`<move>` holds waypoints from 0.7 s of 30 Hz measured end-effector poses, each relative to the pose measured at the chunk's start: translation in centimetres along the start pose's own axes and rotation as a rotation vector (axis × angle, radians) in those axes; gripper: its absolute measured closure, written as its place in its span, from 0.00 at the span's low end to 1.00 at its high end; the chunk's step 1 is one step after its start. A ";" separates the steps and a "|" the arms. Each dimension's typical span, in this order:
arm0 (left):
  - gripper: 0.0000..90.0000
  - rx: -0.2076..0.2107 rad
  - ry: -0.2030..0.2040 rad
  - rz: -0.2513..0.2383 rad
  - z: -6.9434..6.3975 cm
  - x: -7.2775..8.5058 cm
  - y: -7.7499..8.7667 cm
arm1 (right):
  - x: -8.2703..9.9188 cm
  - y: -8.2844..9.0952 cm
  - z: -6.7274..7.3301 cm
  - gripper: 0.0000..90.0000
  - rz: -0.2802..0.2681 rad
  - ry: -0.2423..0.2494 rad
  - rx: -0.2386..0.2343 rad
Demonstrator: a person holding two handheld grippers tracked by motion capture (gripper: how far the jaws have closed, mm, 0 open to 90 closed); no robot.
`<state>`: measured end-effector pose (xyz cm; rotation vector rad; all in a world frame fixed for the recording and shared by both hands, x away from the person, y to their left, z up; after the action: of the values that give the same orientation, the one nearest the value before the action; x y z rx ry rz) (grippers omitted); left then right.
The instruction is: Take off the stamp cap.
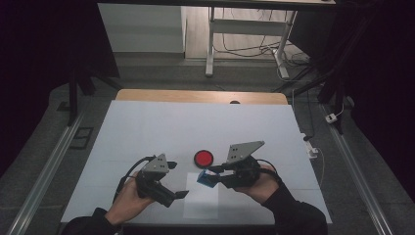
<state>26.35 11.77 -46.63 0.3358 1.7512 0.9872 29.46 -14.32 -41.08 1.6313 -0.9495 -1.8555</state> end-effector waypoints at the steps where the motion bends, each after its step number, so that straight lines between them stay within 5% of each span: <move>1: 0.01 0.003 -0.010 0.001 0.0 -0.2 -0.1 | 0.0 0.0 0.0 0.78 0.000 0.000 -0.001; 21: 0.02 0.102 -0.142 0.015 -0.3 -3.1 -3.6 | -0.5 0.0 0.2 0.78 -0.016 0.022 -0.029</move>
<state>28.23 7.41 -47.28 0.4733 1.6744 0.8654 29.31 -13.89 -40.71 1.6434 -0.8984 -1.8491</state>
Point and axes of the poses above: each handheld gripper's, and its own axes: y roughly backward along the jaws, x roughly out of its underside, z roughly to its left, the point moved 1 cm from there along -y, roughly forward along the jaws, and after that the axes turned 12 degrees about z, right-handed, at the moved point
